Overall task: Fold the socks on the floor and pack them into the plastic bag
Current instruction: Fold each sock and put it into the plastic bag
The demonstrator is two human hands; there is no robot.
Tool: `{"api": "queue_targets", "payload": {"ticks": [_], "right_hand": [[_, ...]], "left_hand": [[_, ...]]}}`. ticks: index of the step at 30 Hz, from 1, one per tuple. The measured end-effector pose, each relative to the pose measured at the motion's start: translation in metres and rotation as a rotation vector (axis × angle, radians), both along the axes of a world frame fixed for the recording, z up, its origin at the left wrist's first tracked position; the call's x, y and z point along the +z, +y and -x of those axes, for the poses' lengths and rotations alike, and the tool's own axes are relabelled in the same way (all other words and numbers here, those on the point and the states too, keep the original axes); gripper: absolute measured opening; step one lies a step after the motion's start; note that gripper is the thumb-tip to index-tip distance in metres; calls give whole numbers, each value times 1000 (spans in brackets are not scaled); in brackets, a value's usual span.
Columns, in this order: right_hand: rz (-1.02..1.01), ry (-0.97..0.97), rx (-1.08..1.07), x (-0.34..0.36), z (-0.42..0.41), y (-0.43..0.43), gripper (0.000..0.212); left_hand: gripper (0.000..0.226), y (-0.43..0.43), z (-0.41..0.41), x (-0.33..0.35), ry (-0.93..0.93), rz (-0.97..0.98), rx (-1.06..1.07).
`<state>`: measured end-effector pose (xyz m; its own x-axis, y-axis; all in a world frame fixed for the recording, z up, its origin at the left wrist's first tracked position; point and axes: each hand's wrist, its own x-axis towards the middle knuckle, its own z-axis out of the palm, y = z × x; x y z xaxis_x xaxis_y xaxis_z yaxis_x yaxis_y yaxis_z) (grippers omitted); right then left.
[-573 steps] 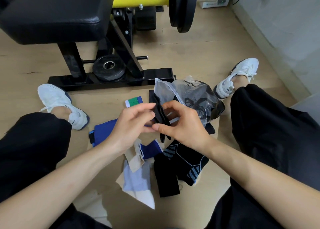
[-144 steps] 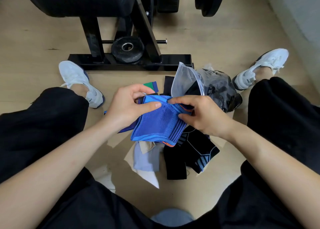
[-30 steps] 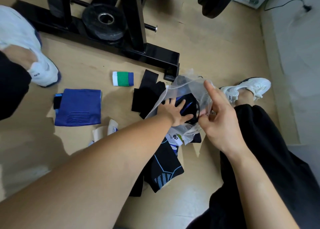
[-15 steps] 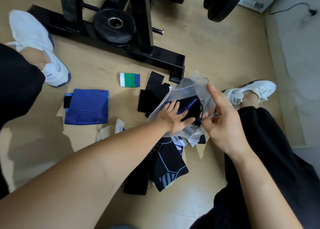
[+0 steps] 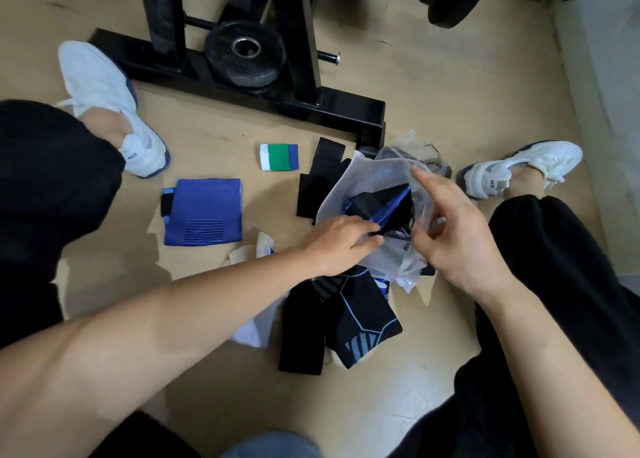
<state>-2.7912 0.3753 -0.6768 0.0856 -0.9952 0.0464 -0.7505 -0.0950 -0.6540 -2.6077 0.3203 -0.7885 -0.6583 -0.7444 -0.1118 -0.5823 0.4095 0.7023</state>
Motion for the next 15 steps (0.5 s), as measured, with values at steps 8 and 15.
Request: {"api": "queue_targets", "payload": {"ticks": [8, 15], "right_hand": [[-86, 79, 85, -4, -19, 0, 69], [-72, 204, 128, -9, -21, 7, 69]], "left_hand": [[28, -7, -136, -22, -440, 133, 115], [56, 4, -137, -51, -504, -257, 220]]}}
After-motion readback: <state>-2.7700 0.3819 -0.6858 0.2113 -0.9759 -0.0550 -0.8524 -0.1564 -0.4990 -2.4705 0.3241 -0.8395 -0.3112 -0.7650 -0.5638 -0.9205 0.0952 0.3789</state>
